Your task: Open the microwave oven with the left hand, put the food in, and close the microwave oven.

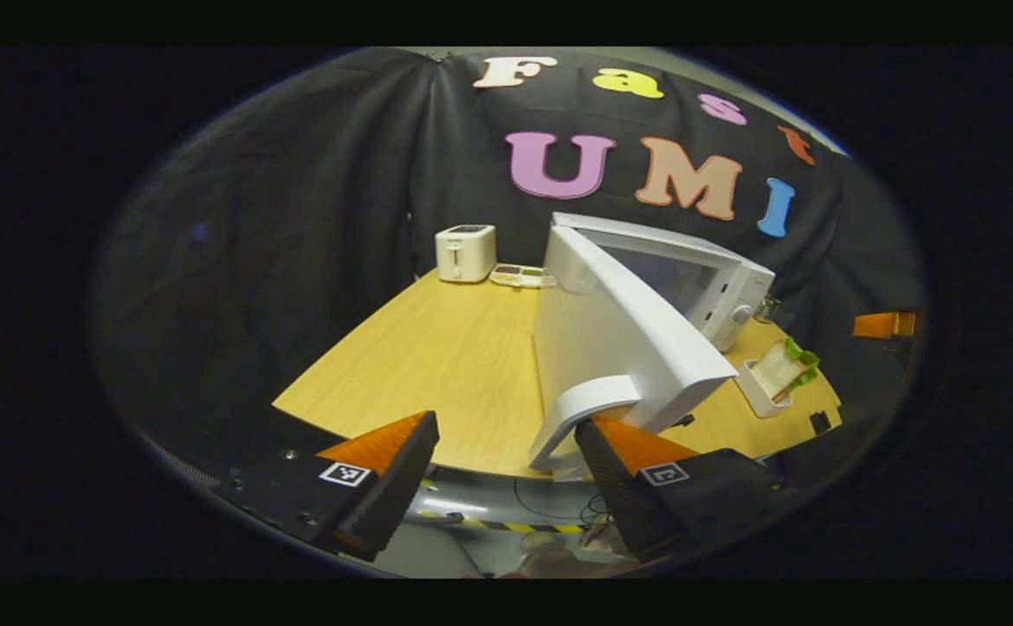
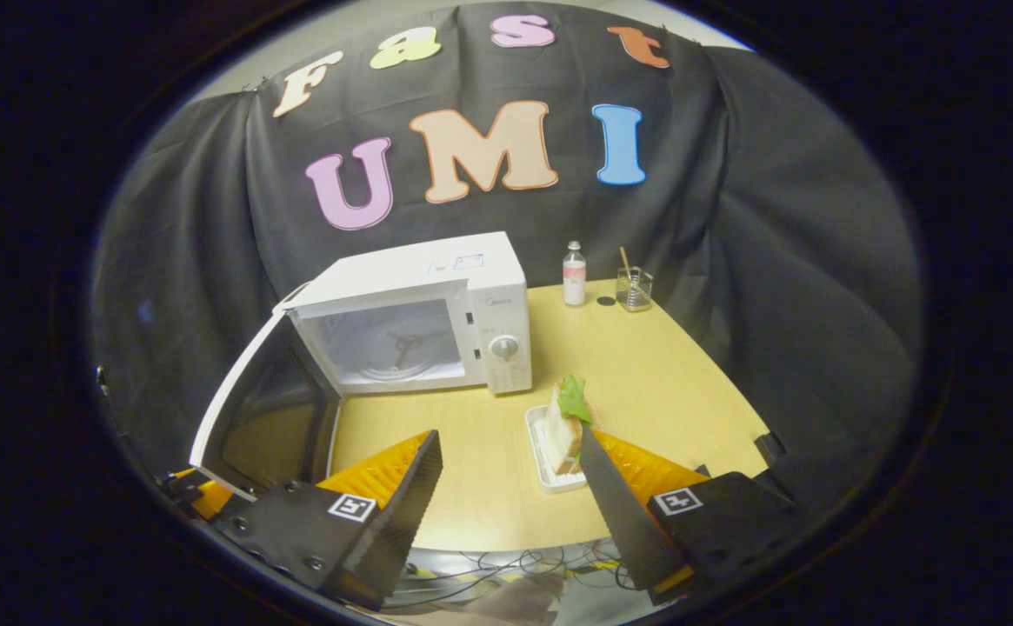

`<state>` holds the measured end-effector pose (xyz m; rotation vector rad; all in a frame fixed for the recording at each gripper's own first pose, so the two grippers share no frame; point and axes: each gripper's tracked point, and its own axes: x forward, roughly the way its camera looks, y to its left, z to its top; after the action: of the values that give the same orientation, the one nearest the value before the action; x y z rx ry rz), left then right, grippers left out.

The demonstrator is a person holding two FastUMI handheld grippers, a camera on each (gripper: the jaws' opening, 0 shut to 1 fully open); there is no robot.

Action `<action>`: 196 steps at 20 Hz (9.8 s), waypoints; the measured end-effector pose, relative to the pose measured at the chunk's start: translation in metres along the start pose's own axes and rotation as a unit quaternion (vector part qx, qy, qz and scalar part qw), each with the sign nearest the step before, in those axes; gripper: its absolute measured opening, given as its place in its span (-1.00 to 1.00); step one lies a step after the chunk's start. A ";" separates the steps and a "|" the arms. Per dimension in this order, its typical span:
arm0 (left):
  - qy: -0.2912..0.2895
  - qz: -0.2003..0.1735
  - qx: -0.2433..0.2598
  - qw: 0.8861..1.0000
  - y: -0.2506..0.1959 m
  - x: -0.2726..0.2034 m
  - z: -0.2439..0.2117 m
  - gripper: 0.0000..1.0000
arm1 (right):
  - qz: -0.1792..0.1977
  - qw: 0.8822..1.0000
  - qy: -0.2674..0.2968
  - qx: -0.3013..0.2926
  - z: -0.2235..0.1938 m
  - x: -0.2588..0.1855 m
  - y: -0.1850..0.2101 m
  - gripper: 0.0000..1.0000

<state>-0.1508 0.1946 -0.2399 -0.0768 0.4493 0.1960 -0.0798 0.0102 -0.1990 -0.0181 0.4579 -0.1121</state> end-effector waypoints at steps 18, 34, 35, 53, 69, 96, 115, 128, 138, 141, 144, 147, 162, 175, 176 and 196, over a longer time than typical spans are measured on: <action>-0.129 0.274 -0.103 0.947 0.100 -0.053 0.068 0.82 | 0.017 0.978 0.207 -0.004 -0.018 0.126 -0.049 0.99; -0.123 0.354 -0.130 0.918 0.086 -0.048 0.078 0.84 | 0.051 0.933 0.354 -0.030 -0.076 0.185 -0.074 0.17; -0.124 0.353 -0.130 0.918 0.080 -0.044 0.078 0.84 | 0.057 0.933 0.353 -0.035 -0.076 0.185 -0.074 -0.10; -0.121 0.318 -0.143 0.929 0.077 -0.029 0.077 0.82 | 0.189 0.932 0.299 0.086 -0.018 0.143 0.015 -0.31; -0.086 0.247 -0.092 0.961 0.110 0.022 0.086 0.84 | 0.272 0.925 0.198 0.178 -0.017 0.161 0.204 -0.33; -0.082 0.287 -0.085 0.951 0.115 -0.001 0.086 0.83 | 0.211 0.973 0.037 0.080 0.009 0.323 0.245 -0.33; -0.089 0.240 -0.081 0.963 0.099 0.004 0.089 0.83 | 0.135 0.989 -0.025 -0.059 0.027 0.310 0.197 0.79; -0.076 0.118 -0.045 0.989 0.068 0.023 0.084 0.27 | 0.144 0.986 -0.070 -0.057 0.041 0.180 0.183 0.95; -0.037 0.000 0.035 0.999 0.032 0.031 0.069 -0.95 | 0.085 0.990 -0.106 -0.029 0.060 0.114 0.153 0.84; -0.025 -0.040 0.051 0.998 0.018 0.031 0.062 -1.00 | 0.063 0.991 -0.119 -0.027 0.067 0.098 0.143 0.84; -0.019 -0.073 0.062 0.995 0.005 0.032 0.058 -0.99 | 0.042 0.991 -0.130 -0.013 0.071 0.082 0.132 0.84; -0.019 -0.103 0.067 0.992 -0.009 0.032 0.058 -0.99 | 0.018 0.990 -0.141 -0.005 0.077 0.066 0.120 0.84; -0.021 -0.148 0.080 0.986 -0.073 0.043 0.065 -0.98 | -0.042 0.990 -0.135 0.012 0.091 0.044 0.038 0.84; -0.028 -0.110 0.052 0.992 -0.151 0.058 0.076 -0.99 | -0.008 0.992 -0.129 0.008 0.123 0.088 -0.024 0.84; -0.029 -0.108 0.051 0.992 -0.156 0.059 0.078 -0.94 | -0.004 0.992 -0.128 0.007 0.125 0.091 -0.027 0.95; -0.060 -0.105 0.038 0.992 -0.282 0.104 0.097 -0.98 | 0.070 0.988 -0.134 -0.016 0.148 0.107 -0.073 0.84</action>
<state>0.0398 -0.0521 -0.1893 -0.0368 0.3253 -0.0234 0.0734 -0.0753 -0.1099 -0.0323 0.1913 0.0369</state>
